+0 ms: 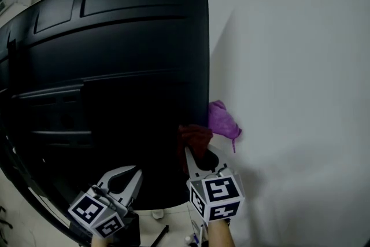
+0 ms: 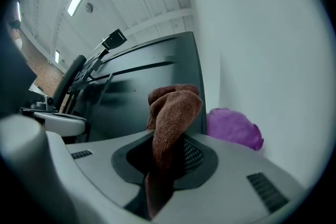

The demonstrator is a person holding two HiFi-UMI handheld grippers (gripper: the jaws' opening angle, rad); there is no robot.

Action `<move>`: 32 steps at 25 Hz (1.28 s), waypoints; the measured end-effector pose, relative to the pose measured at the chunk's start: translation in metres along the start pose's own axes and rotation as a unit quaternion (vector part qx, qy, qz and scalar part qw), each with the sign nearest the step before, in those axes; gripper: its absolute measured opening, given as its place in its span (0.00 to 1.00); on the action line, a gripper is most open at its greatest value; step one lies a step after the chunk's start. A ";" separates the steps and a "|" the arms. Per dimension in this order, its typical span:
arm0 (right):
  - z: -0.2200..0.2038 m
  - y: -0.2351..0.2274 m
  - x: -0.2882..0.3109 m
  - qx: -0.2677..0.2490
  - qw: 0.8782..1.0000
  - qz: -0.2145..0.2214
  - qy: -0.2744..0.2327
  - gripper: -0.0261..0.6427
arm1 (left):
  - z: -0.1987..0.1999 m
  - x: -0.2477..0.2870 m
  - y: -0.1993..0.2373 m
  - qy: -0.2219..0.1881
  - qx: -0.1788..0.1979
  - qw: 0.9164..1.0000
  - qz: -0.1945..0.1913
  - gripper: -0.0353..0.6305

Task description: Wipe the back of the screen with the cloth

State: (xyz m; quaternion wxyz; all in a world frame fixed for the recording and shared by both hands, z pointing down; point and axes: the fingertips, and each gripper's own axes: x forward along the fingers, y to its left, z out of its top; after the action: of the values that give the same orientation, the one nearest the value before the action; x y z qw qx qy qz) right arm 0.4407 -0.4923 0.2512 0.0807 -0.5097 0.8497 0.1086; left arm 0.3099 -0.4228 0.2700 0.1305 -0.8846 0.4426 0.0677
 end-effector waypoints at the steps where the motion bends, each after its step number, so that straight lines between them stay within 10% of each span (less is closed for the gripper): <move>1: -0.001 -0.001 0.000 0.005 1.000 0.000 -0.001 0.14 | 0.000 -0.001 0.000 0.001 0.000 1.000 0.001 0.07; 8: 0.009 0.024 -0.002 -0.002 1.000 0.012 -0.019 0.14 | -0.003 -0.019 0.014 0.015 0.009 1.000 0.022 0.07; 14: 0.013 0.119 0.010 0.025 0.992 0.108 -0.064 0.14 | -0.010 -0.065 0.044 0.033 0.028 0.996 0.077 0.07; 21: -0.026 0.239 0.039 0.038 0.975 0.217 -0.022 0.14 | -0.023 -0.130 0.079 0.046 0.021 0.988 0.146 0.07; 32: -0.087 0.335 0.064 0.077 0.956 0.279 0.048 0.14 | -0.032 -0.167 0.092 0.062 0.003 0.987 0.150 0.07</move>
State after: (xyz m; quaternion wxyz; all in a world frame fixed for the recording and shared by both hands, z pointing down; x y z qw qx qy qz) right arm 0.1125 -0.4166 0.3538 0.0459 -0.2488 0.9668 0.0363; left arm 0.1361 -0.3571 0.3246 0.0939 -0.8105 0.5774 0.0296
